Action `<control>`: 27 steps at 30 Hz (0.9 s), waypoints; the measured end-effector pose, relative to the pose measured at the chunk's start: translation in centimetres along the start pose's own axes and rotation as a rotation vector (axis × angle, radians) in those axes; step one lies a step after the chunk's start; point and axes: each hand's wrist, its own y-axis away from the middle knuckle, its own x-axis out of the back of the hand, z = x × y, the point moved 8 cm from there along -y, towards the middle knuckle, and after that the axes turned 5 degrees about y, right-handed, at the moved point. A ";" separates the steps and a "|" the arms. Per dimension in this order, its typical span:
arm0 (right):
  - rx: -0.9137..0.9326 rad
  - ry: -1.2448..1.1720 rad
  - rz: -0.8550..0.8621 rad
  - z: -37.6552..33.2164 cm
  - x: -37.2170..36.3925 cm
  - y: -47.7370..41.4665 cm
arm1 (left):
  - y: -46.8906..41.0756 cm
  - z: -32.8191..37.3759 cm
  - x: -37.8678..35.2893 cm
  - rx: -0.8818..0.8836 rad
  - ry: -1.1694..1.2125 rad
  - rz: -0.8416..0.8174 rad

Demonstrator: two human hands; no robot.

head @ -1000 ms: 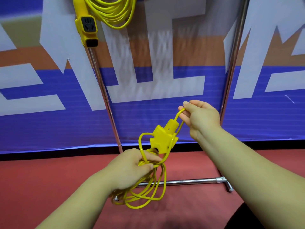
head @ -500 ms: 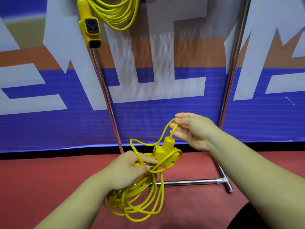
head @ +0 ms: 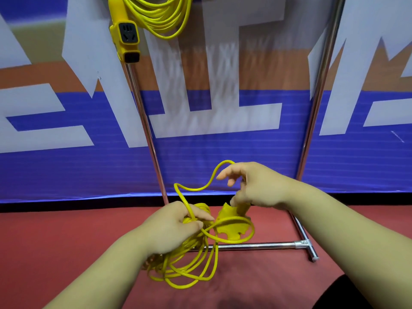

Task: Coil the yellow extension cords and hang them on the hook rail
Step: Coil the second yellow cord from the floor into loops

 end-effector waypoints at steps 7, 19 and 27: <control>-0.043 0.575 -0.202 1.7 -1.3 0.0 | 0.7 -0.4 2.3 0.010 0.005 0.084; -0.107 0.072 0.194 3.8 1.7 -1.0 | 0.5 -2.3 2.8 0.080 0.043 0.081; -0.214 -0.198 0.016 6.0 -0.8 -1.5 | 1.3 -5.6 2.7 0.358 -0.082 -0.010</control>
